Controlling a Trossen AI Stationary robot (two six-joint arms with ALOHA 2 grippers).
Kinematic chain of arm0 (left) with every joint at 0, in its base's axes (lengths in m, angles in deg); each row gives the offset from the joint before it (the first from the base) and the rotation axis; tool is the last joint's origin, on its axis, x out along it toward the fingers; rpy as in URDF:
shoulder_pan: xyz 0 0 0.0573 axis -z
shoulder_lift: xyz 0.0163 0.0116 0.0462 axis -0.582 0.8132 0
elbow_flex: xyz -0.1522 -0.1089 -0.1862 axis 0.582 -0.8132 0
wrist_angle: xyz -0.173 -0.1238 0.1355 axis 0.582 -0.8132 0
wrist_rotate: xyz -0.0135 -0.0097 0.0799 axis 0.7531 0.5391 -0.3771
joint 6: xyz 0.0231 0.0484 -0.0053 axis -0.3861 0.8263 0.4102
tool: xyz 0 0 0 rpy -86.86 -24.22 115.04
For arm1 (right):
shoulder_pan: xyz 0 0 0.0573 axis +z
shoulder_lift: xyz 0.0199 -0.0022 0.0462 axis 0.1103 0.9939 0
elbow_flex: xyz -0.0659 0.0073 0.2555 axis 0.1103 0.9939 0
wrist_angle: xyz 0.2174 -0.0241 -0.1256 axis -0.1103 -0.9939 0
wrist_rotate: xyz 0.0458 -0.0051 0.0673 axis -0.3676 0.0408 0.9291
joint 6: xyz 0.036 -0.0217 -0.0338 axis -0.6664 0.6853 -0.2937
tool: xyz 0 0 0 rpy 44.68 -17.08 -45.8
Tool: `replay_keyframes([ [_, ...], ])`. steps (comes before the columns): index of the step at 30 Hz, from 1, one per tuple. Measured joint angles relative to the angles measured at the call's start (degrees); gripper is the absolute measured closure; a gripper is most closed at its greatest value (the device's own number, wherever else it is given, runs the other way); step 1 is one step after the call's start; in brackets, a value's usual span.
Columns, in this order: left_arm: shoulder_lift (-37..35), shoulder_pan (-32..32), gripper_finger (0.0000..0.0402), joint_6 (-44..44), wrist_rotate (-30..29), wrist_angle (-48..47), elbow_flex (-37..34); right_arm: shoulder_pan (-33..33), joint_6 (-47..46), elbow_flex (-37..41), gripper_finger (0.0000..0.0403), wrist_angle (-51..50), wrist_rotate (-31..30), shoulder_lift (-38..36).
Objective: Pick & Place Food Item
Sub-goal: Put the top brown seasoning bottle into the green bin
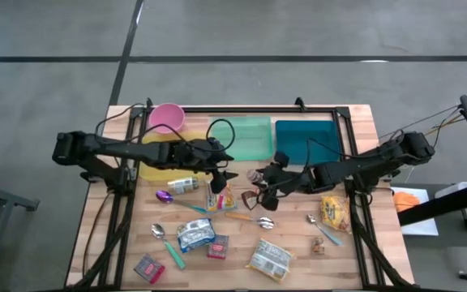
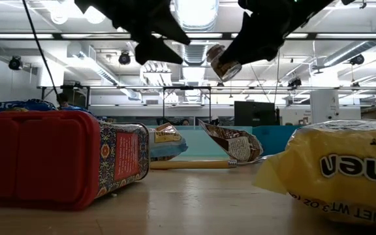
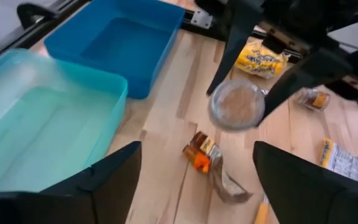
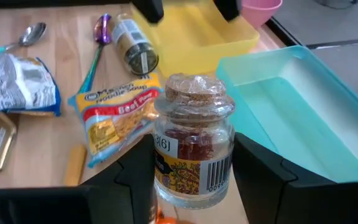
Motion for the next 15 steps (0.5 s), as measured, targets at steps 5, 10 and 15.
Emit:
replay_keyframes([
  [5,3.07,0.00,0.0068,1.86,1.13,-0.12,3.62,-0.88,0.35,0.06,0.0234,1.50,0.34,1.01],
  [10,5.65,0.00,0.0067,2.36,4.20,-3.85,7.25,-0.82,1.53,0.03,0.0234,3.32,0.73,2.57],
  [15,8.67,0.00,0.0067,3.70,5.91,-9.07,10.85,-1.17,3.12,0.06,0.0234,6.61,2.32,4.07],
])
